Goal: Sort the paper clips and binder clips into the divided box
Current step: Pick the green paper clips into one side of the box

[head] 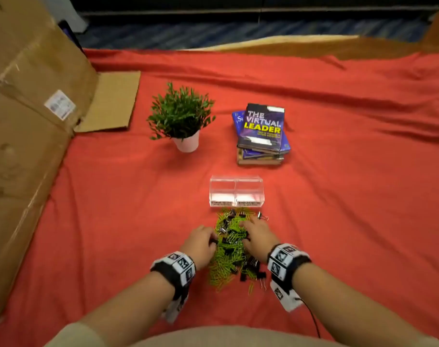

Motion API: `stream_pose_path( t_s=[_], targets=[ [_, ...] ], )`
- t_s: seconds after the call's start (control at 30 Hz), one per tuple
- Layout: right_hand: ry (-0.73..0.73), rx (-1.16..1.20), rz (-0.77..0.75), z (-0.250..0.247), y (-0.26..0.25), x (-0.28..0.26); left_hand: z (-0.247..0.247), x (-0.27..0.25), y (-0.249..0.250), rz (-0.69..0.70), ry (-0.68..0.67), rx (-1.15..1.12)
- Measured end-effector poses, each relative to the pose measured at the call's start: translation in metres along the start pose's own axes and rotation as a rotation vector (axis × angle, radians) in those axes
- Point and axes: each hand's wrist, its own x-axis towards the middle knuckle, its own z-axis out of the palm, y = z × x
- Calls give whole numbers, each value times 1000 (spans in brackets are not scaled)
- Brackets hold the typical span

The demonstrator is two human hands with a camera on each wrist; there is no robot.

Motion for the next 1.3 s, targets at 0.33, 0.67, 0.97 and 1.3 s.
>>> stream_pose_path(
  t_s=[0.33,0.67,0.97,1.3],
  targets=[
    [-22,-285,-118,7,1,42,3,43,0,-8,38,40],
    [-113,149,149,-13,20,44,9,55,8,-69,13,14],
    [-161,596,184,-66,6,41,7,51,0,-227,6,-340],
    [110,421,123,-78,-47,111,-6,42,-5,-279,80,-572]
  ],
)
